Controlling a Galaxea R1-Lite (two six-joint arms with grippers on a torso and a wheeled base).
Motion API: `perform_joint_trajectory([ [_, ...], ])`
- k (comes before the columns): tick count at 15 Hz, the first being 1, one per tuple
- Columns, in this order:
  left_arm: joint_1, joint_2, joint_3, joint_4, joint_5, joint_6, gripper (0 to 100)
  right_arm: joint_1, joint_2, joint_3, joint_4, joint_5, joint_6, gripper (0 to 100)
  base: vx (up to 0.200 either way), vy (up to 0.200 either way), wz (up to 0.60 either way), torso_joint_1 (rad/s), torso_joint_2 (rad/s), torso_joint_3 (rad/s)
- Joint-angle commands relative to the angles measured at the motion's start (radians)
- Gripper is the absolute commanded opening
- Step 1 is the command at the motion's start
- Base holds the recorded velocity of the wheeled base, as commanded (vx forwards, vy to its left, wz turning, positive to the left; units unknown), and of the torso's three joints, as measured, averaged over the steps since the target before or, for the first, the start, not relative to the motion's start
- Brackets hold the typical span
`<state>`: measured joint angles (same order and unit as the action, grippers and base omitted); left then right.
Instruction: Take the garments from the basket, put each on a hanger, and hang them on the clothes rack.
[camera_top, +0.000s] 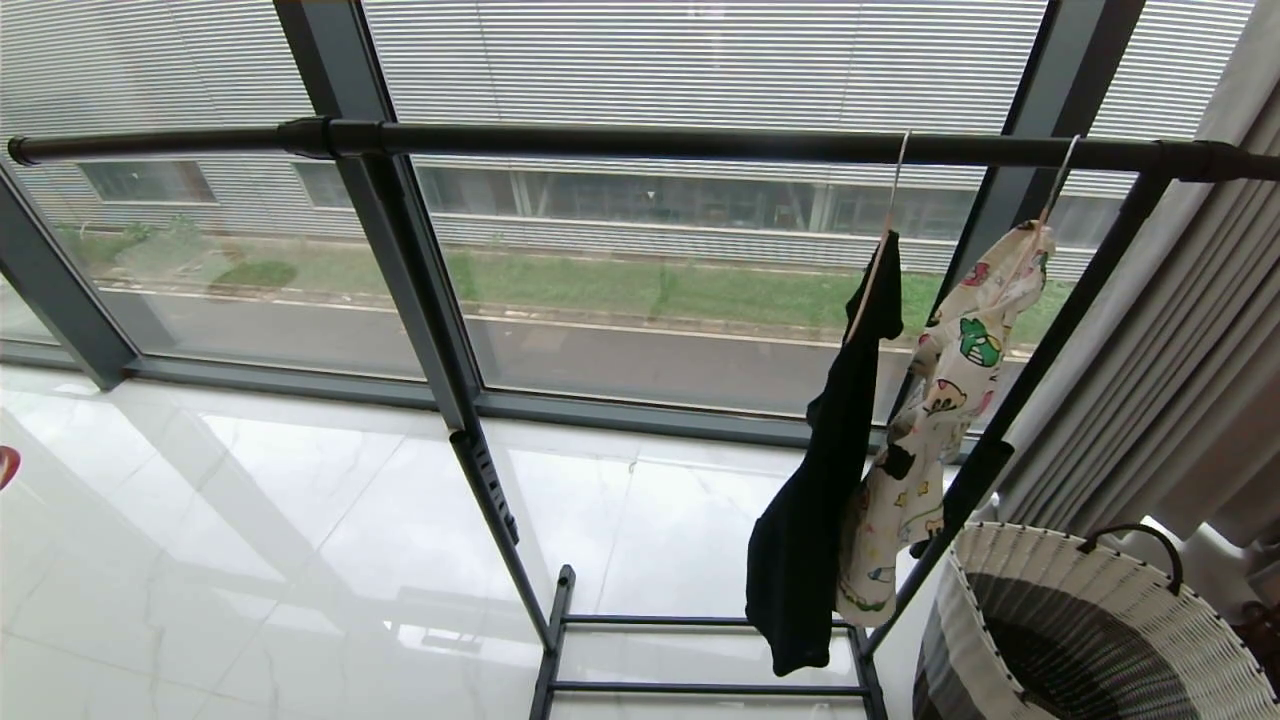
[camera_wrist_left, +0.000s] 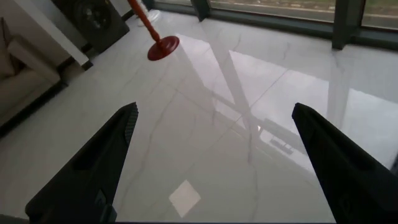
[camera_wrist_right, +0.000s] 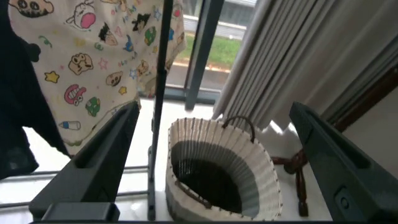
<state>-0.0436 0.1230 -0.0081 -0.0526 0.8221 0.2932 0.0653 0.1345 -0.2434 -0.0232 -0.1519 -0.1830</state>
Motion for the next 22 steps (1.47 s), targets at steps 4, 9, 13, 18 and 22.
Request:
perform_joint_trajectory([
  [4, 0.033, -0.123, 0.008, -0.016, -0.333, 0.001, 100, -0.064, -0.134, 0.243, -0.107, 0.091, -0.087, 100, 0.0, 0.0, 0.0, 0.0, 0.0, 0.0],
  [9, 0.033, -0.123, 0.007, 0.0, -0.344, -0.146, 100, -0.064, -0.134, 0.243, -0.073, 0.031, 0.057, 100, 0.0, 0.0, 0.0, 0.0, 0.0, 0.0],
  [13, 0.033, -0.123, 0.008, -0.001, -0.492, -0.137, 100, -0.064, -0.134, 0.243, -0.072, -0.089, 0.056, 100, 0.0, 0.0, 0.0, 0.0, 0.0, 0.0],
  [18, 0.033, -0.123, 0.007, 0.063, -0.847, -0.215, 100, -0.064, -0.134, 0.243, -0.07, -0.017, 0.056, 100, 0.0, 0.0, 0.0, 0.0, 0.0, 0.0],
  [22, 0.033, -0.123, 0.007, 0.065, -0.845, -0.25, 100, -0.064, -0.134, 0.243, -0.057, 0.304, 0.056, 100, 0.0, 0.0, 0.0, 0.0, 0.0, 0.0],
])
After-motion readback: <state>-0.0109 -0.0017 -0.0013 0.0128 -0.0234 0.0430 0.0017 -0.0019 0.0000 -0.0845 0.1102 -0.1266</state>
